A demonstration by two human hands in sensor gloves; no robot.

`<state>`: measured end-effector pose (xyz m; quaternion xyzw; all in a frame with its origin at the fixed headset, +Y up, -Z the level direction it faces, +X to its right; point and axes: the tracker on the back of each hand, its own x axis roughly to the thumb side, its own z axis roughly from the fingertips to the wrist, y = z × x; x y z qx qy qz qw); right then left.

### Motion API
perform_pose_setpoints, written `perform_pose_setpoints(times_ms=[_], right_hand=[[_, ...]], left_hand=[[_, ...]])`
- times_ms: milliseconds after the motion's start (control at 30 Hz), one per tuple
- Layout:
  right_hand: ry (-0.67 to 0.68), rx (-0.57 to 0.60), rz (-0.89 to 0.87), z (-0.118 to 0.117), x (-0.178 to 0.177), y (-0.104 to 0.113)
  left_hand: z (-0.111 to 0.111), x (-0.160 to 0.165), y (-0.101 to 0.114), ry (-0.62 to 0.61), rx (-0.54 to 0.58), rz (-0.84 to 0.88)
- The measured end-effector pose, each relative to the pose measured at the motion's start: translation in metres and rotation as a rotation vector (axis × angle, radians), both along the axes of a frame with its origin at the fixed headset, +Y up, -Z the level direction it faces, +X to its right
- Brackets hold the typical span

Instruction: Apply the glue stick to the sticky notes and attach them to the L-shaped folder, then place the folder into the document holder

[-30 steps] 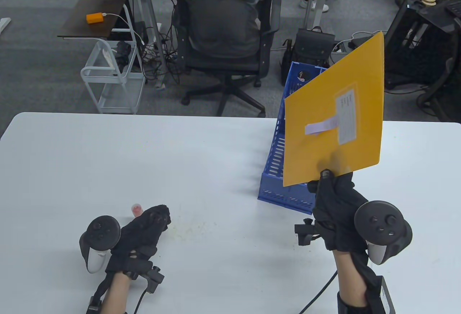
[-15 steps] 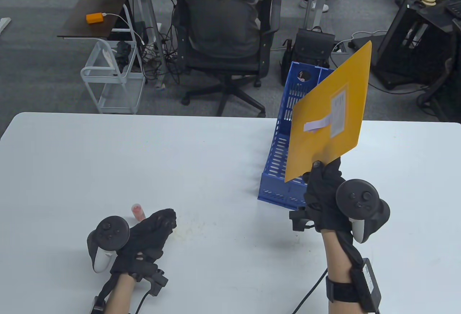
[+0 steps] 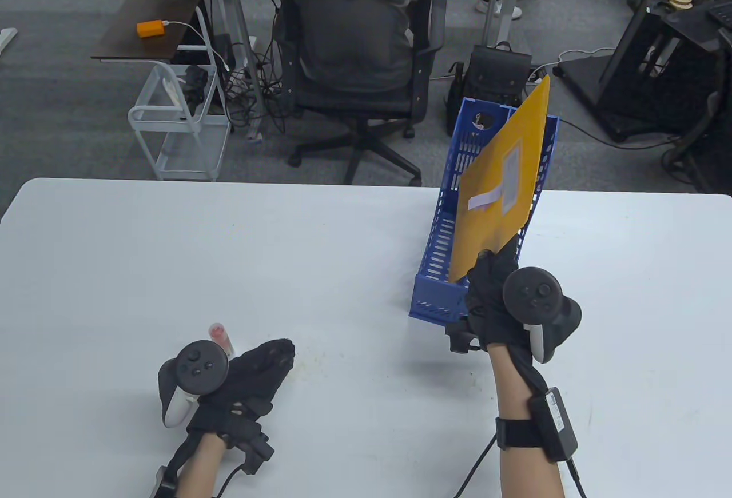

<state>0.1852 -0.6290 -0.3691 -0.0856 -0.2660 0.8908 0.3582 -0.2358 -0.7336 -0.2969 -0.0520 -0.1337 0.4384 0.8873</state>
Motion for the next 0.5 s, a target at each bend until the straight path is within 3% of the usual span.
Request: perform_pose_setpoints(times_ms=[300,500], right_hand=[[-0.046,-0.112,0.003,-0.024,-0.003,-0.032],[-0.058,-0.131,0.000,-0.030,-0.006,-0.036]], left_hand=[[-0.001,0.002,0.000,-0.017,-0.020,-0.012],[-0.002,0.003,0.001,-0.025,-0.029,-0.015]])
